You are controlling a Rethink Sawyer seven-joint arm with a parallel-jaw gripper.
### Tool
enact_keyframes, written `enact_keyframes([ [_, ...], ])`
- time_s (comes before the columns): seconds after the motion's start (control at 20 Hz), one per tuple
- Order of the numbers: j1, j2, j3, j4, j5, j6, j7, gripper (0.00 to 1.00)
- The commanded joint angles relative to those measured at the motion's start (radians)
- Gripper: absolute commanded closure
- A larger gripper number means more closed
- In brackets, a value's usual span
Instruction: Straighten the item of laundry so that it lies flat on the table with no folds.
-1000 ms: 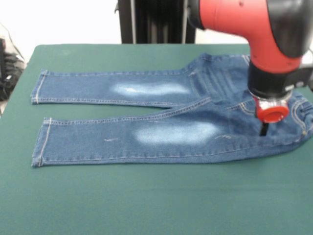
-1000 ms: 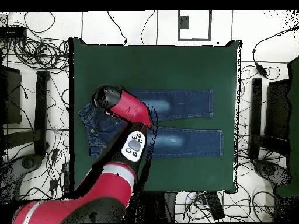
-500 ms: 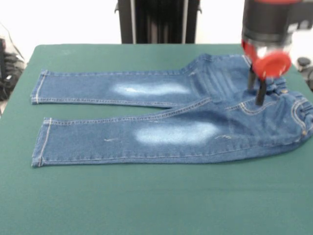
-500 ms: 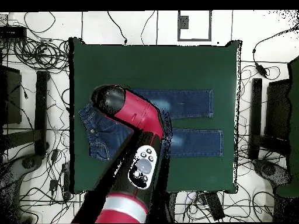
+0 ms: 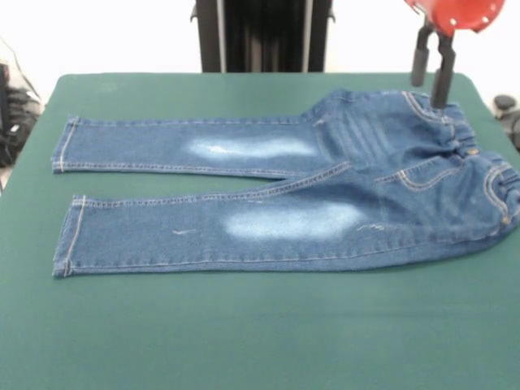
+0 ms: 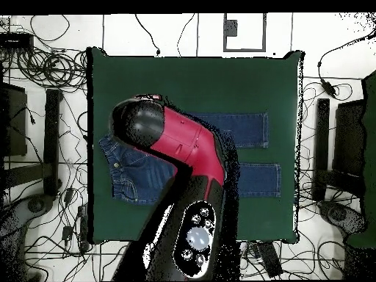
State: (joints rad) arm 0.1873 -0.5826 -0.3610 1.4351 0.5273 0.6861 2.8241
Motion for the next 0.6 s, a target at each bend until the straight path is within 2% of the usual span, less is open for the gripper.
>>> enact_keyframes([
  [0.05,-0.029,0.059,0.155,0.063,-0.06,-0.009,-0.049,0.0],
  [0.6,-0.021,0.121,0.201,0.034,-0.042,-0.028,0.064,0.0],
])
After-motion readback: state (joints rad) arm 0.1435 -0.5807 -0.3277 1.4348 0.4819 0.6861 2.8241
